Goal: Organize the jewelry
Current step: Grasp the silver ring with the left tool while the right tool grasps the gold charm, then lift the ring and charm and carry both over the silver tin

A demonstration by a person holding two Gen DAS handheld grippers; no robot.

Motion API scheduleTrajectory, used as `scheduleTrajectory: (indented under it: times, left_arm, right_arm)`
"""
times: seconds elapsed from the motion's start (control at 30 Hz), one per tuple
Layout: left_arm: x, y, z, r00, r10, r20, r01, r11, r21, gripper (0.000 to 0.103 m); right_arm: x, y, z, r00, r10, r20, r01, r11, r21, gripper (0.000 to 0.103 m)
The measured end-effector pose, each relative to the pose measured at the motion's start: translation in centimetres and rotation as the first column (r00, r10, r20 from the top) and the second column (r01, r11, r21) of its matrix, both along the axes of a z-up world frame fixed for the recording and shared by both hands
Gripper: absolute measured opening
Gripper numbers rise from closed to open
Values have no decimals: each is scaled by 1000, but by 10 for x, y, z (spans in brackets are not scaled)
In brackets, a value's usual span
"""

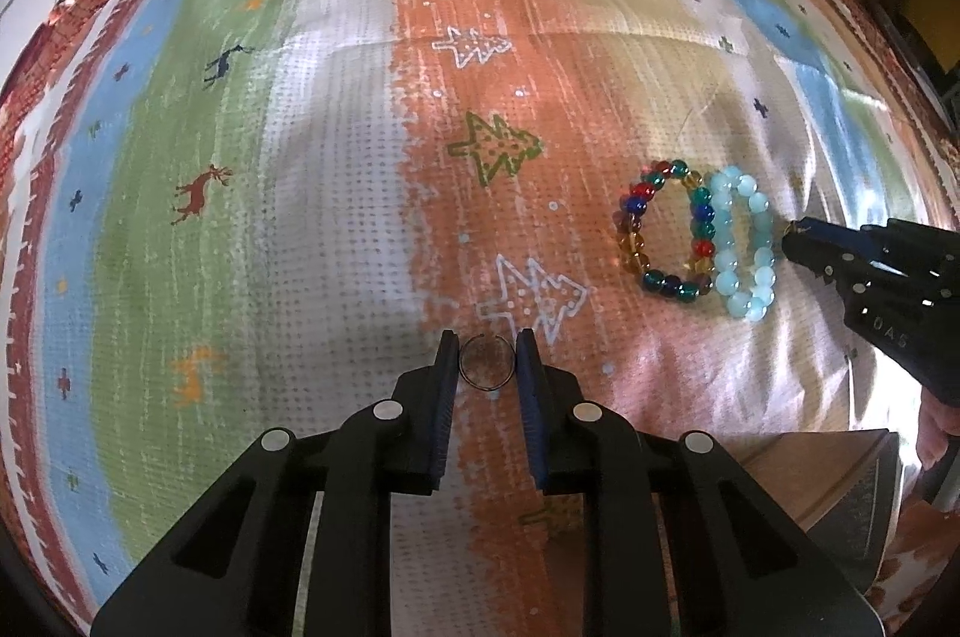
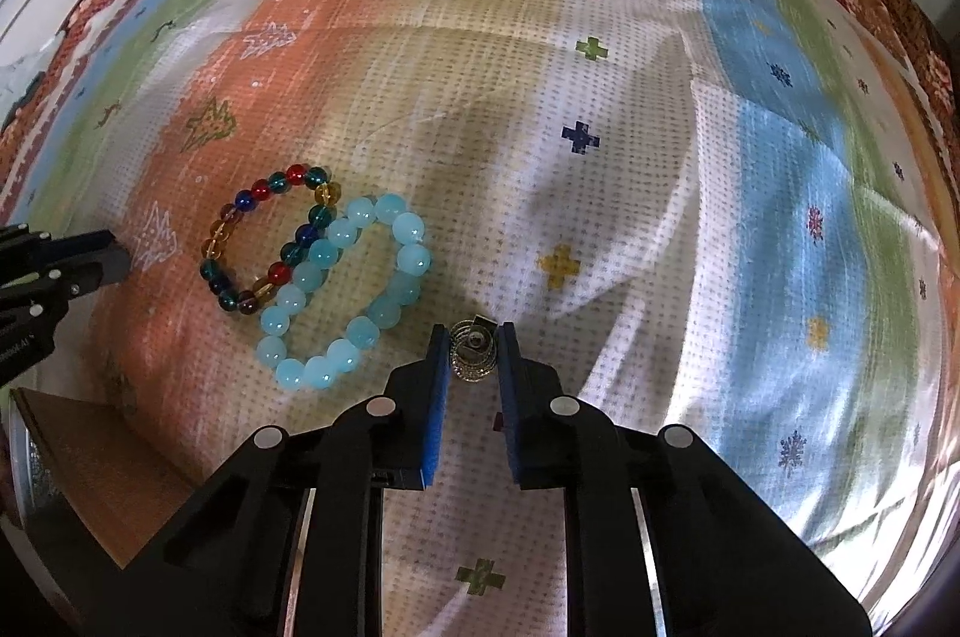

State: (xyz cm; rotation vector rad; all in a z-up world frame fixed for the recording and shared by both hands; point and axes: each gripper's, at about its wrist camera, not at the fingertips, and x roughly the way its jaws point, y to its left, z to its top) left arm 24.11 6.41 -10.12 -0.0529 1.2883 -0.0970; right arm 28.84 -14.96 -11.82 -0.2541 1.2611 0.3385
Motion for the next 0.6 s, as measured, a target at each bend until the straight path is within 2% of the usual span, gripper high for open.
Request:
scheduleTrajectory:
  times: [0.27, 0.6]
  left_arm:
    - [-3, 4, 7, 1000, 16, 13, -16, 999, -35, 19]
    - [-10, -3, 21, 999, 18, 50, -17, 1000, -17, 19]
  right_arm:
    - [-7, 3, 14, 1000, 5, 21, -5, 1000, 20, 17]
    - [-25, 5, 38, 998, 8, 61, -10, 999, 48, 17]
